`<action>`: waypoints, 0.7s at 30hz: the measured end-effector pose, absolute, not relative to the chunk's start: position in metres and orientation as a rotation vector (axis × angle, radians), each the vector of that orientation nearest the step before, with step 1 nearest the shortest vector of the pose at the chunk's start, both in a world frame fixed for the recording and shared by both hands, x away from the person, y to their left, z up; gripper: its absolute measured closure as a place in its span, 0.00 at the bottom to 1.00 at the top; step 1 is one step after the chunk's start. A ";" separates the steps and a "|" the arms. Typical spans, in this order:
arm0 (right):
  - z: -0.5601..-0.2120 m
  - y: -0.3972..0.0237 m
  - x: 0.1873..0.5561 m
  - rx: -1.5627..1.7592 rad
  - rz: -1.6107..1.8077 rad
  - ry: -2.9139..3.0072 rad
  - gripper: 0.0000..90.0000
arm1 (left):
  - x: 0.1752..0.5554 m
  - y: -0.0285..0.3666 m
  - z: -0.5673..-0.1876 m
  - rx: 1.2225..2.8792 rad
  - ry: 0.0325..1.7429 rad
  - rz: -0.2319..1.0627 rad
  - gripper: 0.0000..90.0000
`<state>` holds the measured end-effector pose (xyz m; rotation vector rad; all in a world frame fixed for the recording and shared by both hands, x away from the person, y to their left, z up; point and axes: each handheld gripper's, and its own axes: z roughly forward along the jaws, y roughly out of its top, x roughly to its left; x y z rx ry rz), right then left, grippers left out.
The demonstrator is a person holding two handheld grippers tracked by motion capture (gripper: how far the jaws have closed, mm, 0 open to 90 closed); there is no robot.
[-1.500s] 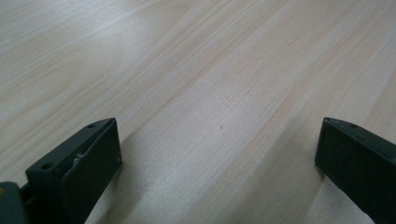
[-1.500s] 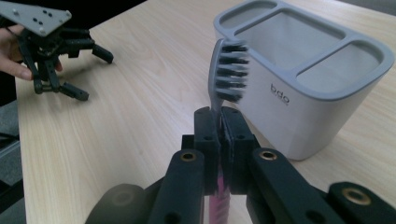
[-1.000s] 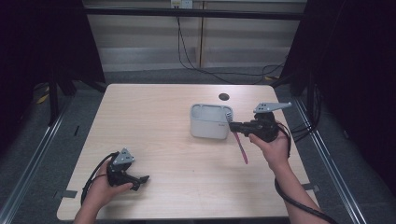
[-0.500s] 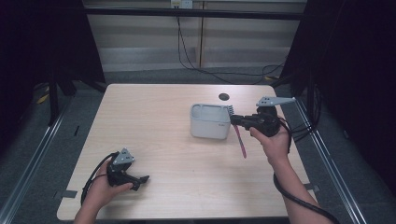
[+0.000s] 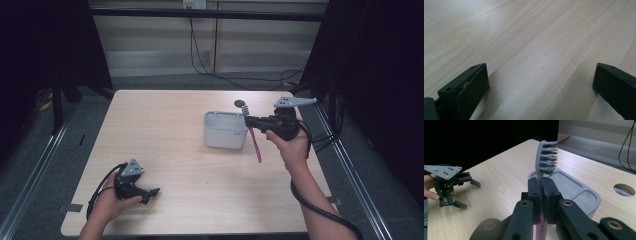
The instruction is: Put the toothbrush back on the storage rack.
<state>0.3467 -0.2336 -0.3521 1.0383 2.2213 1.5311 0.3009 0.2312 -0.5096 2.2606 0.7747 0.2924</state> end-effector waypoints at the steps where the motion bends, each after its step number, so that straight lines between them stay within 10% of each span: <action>1: -0.352 -0.234 0.347 1.039 1.536 2.219 0.96 | 0.301 0.231 -0.510 2.260 0.776 0.292 0.00; 21: -0.335 -0.234 0.359 1.033 1.620 2.112 0.96 | 0.301 0.231 -0.510 2.260 0.775 0.292 0.00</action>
